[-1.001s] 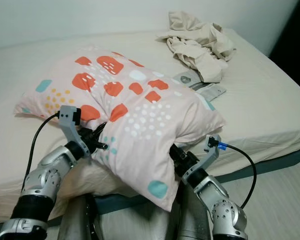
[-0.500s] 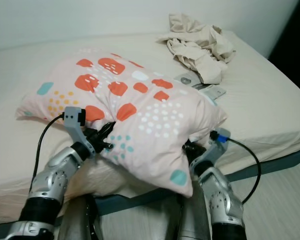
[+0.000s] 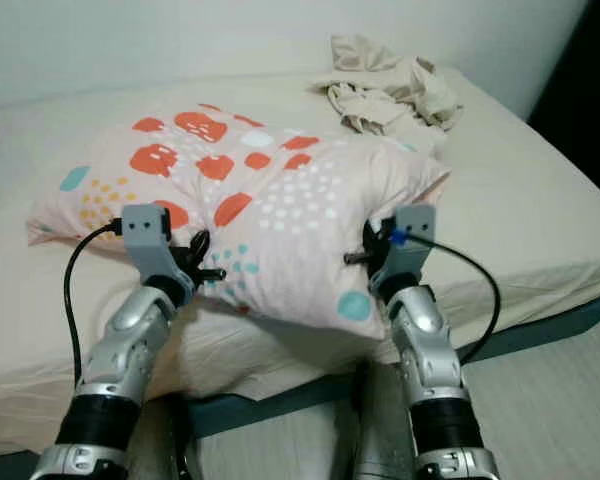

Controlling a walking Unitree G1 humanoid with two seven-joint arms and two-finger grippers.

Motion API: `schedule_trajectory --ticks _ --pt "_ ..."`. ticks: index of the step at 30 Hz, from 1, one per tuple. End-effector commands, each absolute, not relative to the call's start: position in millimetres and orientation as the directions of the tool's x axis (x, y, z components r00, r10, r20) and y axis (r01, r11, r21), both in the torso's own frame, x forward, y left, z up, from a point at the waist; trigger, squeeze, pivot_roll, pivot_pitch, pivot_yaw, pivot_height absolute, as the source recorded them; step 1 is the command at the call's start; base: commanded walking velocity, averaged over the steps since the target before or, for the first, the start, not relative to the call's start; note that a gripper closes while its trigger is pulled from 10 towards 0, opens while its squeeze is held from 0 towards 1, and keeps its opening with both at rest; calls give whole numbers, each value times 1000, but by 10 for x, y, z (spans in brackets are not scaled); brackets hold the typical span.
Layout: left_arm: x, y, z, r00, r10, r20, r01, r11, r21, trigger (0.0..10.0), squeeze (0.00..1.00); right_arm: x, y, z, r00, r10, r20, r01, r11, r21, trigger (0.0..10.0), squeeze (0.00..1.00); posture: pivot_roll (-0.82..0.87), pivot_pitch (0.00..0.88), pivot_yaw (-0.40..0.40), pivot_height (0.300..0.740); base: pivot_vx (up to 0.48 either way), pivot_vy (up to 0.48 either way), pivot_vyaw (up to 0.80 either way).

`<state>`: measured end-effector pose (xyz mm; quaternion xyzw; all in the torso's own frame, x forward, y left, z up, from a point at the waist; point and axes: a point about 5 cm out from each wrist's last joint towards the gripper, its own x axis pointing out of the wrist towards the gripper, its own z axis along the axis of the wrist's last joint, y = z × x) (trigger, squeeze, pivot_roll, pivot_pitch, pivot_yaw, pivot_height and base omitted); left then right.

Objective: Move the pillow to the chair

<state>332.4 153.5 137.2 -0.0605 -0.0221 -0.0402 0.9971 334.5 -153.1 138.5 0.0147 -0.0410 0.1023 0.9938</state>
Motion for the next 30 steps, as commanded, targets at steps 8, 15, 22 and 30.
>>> schedule_trajectory --ticks 8,15,22,30 --pt "3194 1627 1131 1000 8 -14 -9 999 -46 10000 0 3345 -1505 1295 978 193 82 -187 979 -77 10000 0 12 110 10 412 0 0 0" --pt "3178 1582 1122 1000 10 8 -10 1000 -19 10000 0 3324 -1460 1196 971 233 49 -230 971 -59 10000 0 0 107 -17 412 0 0 0" --pt "3159 1482 1103 999 22 24 -21 999 -25 10000 0 3307 -1406 1157 955 294 40 -289 952 -100 10000 0 -11 112 -56 412 0 0 0" --pt "3150 1501 1109 1000 19 24 -18 998 -54 10000 0 3303 -1430 1118 957 288 30 -286 956 -72 10000 0 -5 114 -41 412 0 0 0"
